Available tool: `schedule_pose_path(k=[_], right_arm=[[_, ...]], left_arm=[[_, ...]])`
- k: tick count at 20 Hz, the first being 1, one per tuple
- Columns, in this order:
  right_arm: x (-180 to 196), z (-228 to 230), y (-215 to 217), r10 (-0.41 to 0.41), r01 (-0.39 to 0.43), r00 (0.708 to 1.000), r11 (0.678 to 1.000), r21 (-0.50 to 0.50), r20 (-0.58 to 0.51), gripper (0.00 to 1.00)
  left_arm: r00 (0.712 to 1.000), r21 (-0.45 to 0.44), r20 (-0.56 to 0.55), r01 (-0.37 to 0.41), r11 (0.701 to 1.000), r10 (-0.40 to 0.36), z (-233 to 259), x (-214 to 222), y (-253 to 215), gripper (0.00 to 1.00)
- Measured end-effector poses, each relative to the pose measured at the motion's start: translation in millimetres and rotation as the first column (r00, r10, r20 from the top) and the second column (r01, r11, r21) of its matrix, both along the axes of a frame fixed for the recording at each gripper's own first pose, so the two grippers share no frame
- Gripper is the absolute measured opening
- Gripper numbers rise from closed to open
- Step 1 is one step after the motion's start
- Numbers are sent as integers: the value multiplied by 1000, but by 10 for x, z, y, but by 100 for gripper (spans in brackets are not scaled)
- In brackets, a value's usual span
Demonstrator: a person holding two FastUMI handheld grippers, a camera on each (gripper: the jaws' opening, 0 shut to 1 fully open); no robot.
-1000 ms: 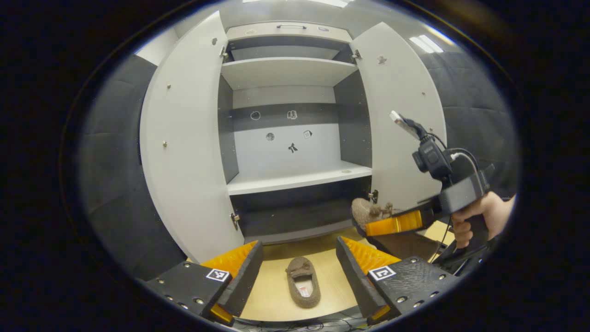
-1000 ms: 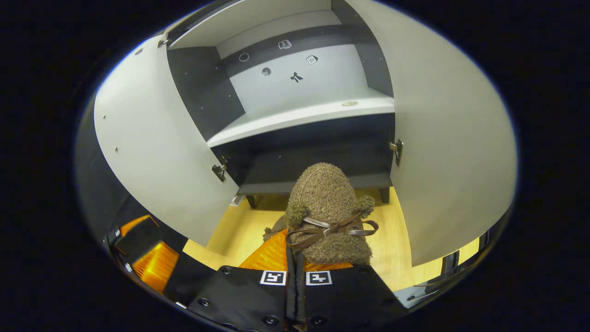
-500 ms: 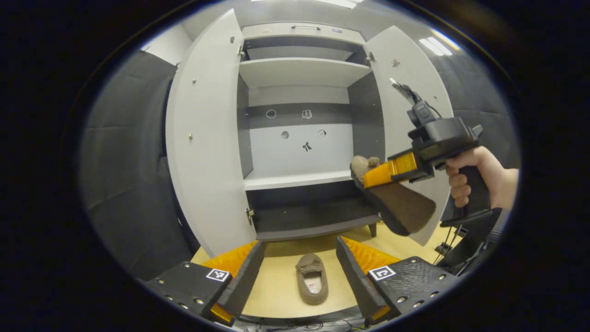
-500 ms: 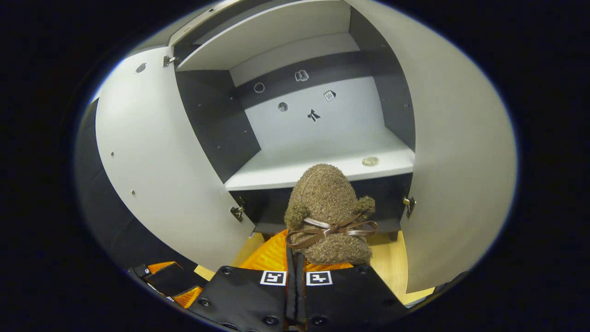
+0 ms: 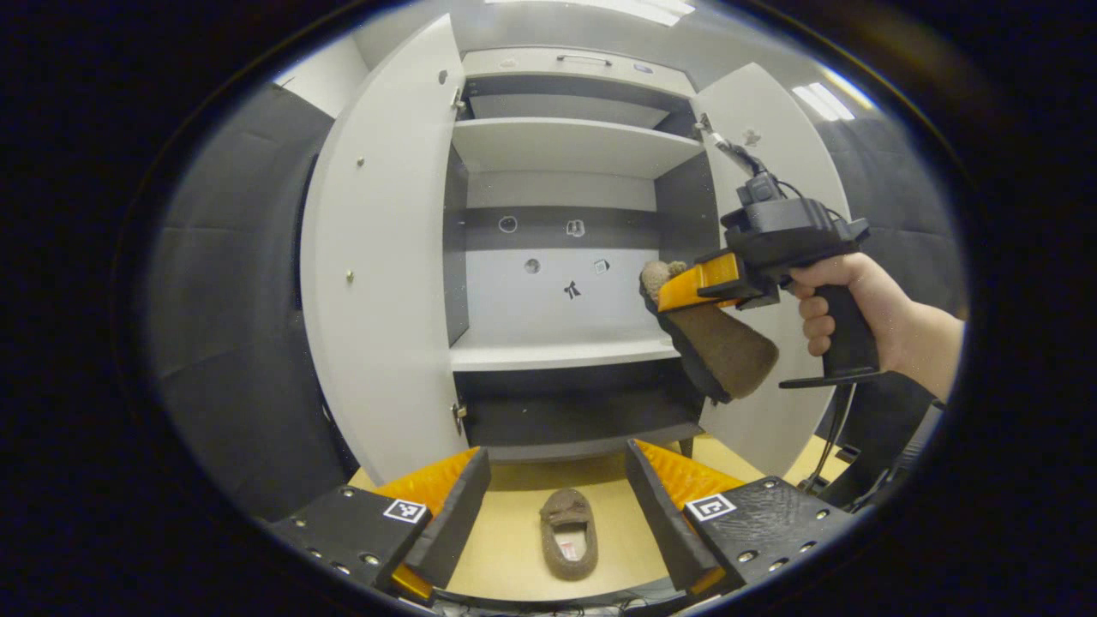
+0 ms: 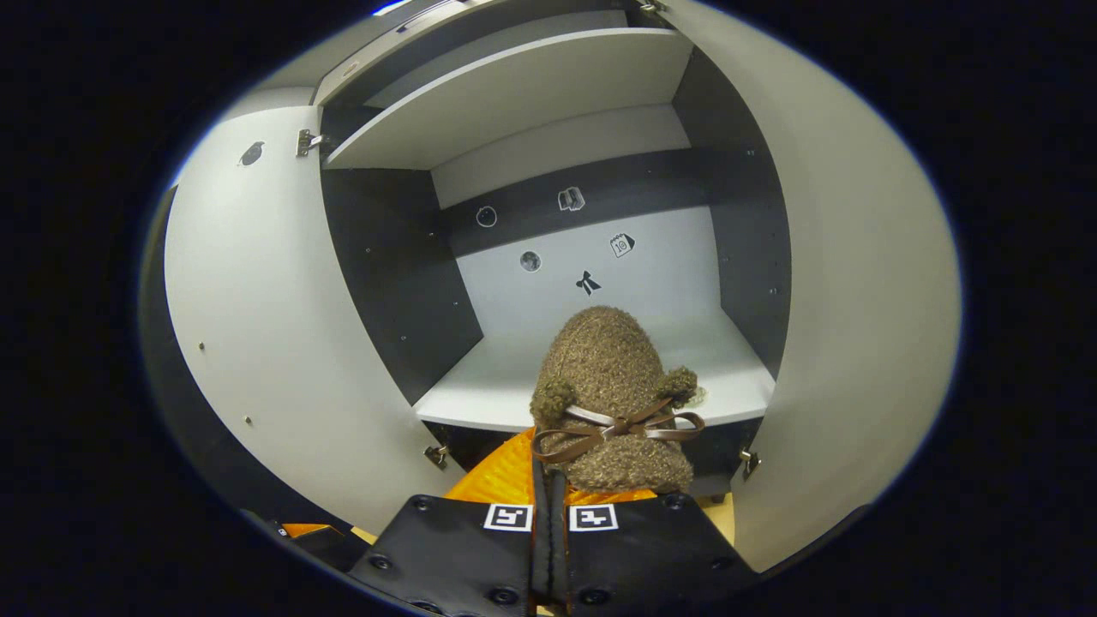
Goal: Grab one shoe with the right hand and put it into the shoe cabinet, grab the other shoe with the left hand and put it into the shoe cabinet; then close the right door with the right hand and the left door with the left hand.
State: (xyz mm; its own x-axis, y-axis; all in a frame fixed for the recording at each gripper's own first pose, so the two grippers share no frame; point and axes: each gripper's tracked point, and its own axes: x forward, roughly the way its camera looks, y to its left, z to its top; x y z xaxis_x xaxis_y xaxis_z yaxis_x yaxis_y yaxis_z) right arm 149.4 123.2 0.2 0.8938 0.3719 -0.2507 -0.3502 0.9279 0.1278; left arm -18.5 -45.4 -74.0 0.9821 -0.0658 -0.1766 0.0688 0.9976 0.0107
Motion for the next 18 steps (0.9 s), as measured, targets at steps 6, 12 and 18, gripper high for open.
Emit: schedule_pose_path(k=[6,12,18], right_arm=[[584,325,-17,-45,45,998,999,-2,46,0],[1261,446,-84,-96,98,994,994,-39,48,2],[1889,438,-59,-113,120,991,986,-118,66,0]], left_arm=[[999,-39,39,-10,999,11,234,262,70,86],[998,-47,36,-47,998,49,248,553,210,86],[996,-24,43,-79,997,80,326,735,265,86]])
